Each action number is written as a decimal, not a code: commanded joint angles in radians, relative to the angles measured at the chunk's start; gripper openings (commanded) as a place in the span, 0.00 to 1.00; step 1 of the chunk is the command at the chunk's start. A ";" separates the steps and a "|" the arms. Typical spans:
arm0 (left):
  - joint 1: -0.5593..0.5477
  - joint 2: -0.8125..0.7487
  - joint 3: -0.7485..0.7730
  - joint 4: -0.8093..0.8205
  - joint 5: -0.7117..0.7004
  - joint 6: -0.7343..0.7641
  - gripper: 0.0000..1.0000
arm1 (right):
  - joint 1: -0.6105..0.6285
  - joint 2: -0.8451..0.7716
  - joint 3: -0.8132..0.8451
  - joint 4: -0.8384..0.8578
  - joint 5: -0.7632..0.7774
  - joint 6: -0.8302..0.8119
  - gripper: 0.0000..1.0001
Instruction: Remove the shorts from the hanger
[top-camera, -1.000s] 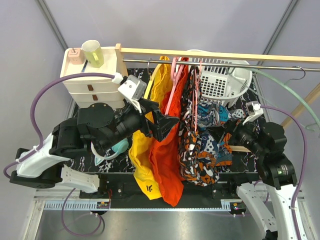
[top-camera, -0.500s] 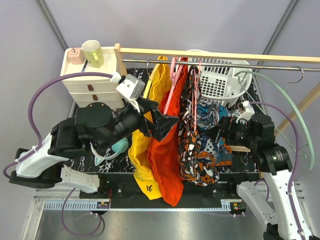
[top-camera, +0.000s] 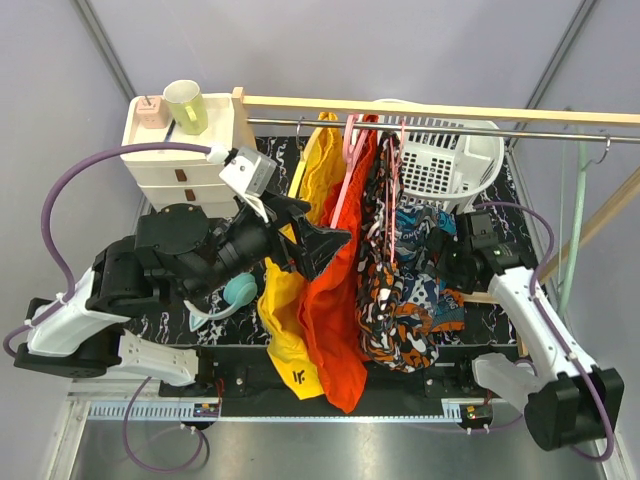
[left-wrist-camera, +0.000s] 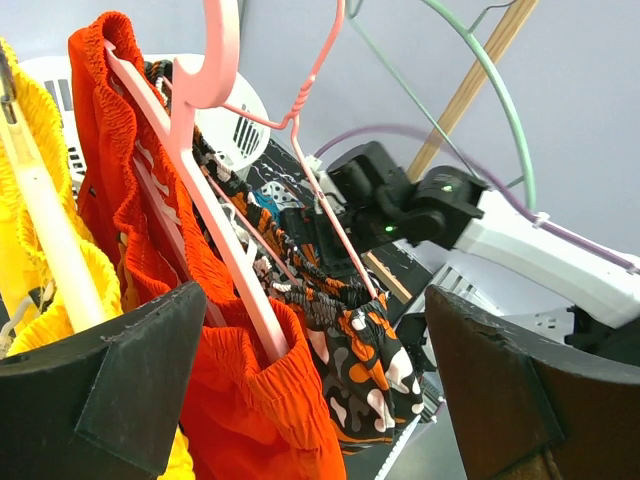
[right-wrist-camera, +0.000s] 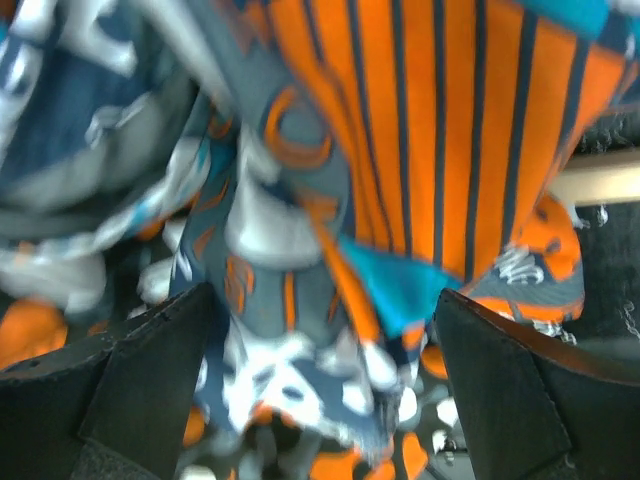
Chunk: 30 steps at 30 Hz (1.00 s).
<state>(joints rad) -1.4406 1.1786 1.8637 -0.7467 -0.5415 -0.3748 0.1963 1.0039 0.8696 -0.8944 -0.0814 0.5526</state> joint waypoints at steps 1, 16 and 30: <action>0.005 -0.027 0.003 0.046 0.006 -0.016 0.94 | 0.003 0.093 -0.043 0.170 0.115 0.078 1.00; 0.003 -0.019 0.043 -0.013 -0.041 -0.013 0.95 | 0.008 0.063 -0.150 0.489 0.141 -0.011 0.26; 0.008 0.047 0.081 -0.010 0.024 -0.003 0.95 | 0.011 -0.326 -0.052 0.390 -0.032 0.006 0.00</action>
<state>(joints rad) -1.4380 1.2095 1.9038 -0.7769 -0.5499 -0.3912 0.2020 0.7246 0.7452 -0.5240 -0.0486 0.5503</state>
